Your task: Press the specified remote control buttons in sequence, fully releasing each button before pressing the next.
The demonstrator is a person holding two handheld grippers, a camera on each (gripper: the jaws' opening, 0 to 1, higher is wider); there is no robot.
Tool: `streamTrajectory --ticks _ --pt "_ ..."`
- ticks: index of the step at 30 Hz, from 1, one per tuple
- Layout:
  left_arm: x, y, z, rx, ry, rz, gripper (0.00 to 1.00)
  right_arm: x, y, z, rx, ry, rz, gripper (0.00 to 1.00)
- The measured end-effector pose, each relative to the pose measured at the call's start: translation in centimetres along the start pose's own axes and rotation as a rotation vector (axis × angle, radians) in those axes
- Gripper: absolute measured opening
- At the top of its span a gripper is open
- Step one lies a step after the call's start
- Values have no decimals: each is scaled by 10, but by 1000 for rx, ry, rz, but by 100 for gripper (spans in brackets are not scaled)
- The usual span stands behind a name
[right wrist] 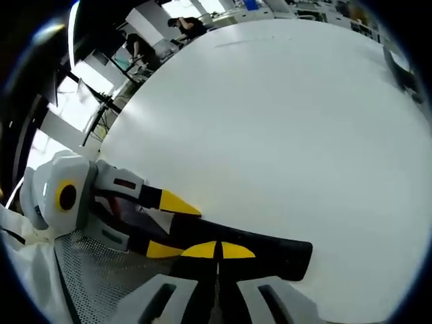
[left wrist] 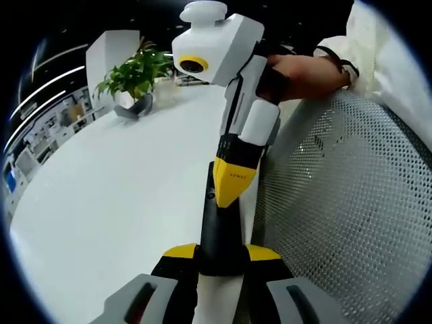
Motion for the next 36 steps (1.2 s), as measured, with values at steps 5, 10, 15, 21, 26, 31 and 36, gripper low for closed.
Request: streamTrajectory --ticks 5,10,15,21,26,31,36 --pt "0 0 0 -1 0 0 25 -1 0 0 -2 5 -16 0" --pt "1 0 0 0 2 2 25 -2 0 0 -5 7 -29 0" --pt "0 0 0 1 4 3 25 -4 0 2 -1 -16 -31 0" --pt "1 0 0 2 3 2 25 -7 1 3 -14 -4 -89 0" --pt "1 0 0 0 3 2 25 -8 1 4 -17 4 -119 0" --pt "1 0 0 1 3 3 25 -8 1 4 -16 10 -144 0" --pt "0 0 0 3 4 3 25 -5 0 4 -7 -12 -85 0"
Point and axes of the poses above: the point that each gripper's makers call its tool centre point, and the gripper's own axes: z roughly forward along the fingers, x roughly to its right, y roughly out of its underside, the point moved 5 cm from there along -z, roughly backward along the fingers, and after that the axes turned 4 degrees about x, right-handed, at the moved point
